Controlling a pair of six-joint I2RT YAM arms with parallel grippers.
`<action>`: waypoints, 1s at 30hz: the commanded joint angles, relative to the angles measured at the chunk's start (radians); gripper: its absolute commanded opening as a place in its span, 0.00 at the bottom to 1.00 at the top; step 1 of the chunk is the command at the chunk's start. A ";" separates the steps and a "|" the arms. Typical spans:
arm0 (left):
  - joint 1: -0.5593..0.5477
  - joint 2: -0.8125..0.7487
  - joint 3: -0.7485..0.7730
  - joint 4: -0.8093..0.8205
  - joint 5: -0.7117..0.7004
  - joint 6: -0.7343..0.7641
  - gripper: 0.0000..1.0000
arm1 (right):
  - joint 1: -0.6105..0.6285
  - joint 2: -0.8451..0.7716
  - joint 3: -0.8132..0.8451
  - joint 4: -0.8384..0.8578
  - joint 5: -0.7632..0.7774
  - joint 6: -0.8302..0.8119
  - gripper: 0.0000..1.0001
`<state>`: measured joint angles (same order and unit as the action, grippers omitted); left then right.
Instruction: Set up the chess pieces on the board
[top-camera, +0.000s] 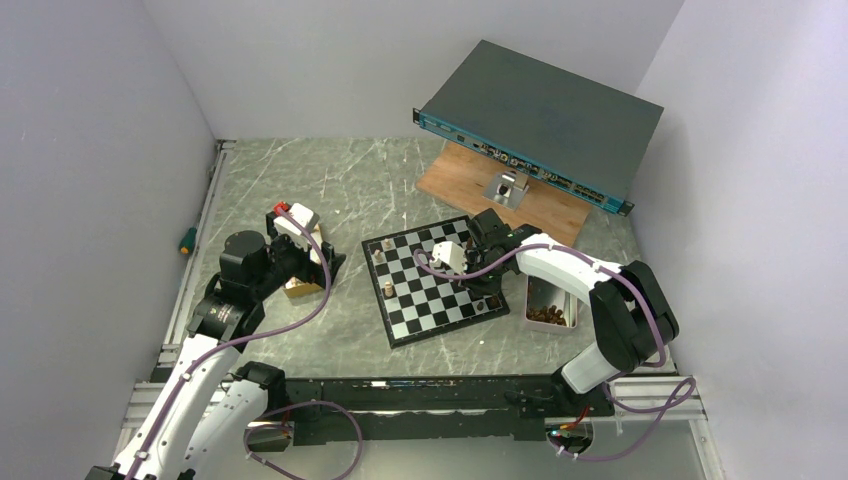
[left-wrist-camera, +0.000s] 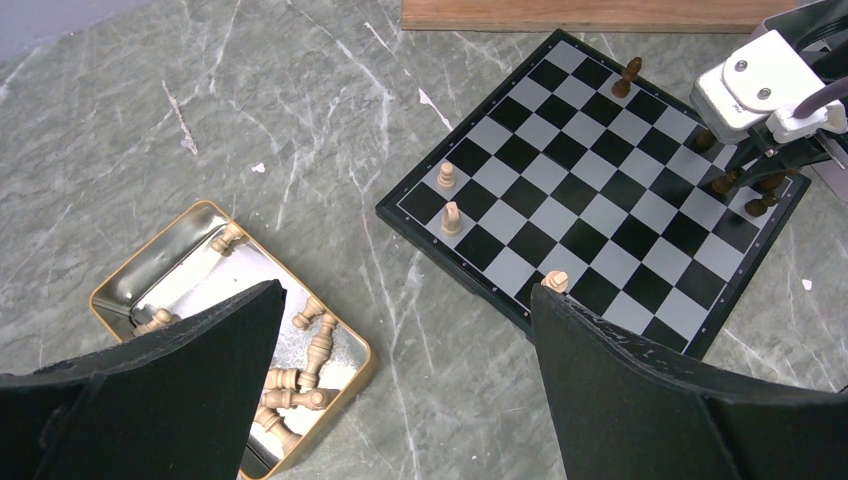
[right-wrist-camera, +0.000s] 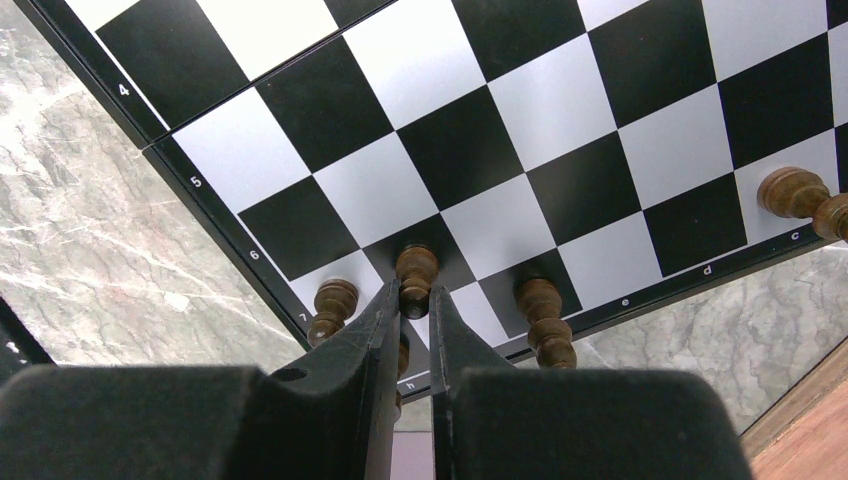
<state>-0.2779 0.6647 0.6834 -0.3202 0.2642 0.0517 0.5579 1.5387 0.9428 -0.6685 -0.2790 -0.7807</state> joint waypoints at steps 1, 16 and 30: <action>0.008 -0.001 0.013 0.023 0.007 0.008 0.99 | 0.004 -0.008 0.011 0.009 -0.022 0.019 0.05; 0.009 -0.004 0.013 0.022 0.007 0.008 0.99 | 0.005 -0.003 0.008 0.017 -0.002 0.024 0.04; 0.009 -0.004 0.013 0.022 0.007 0.008 0.99 | 0.005 -0.001 0.007 0.022 0.019 0.027 0.04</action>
<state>-0.2733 0.6647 0.6834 -0.3202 0.2642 0.0517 0.5591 1.5391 0.9428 -0.6682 -0.2844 -0.7731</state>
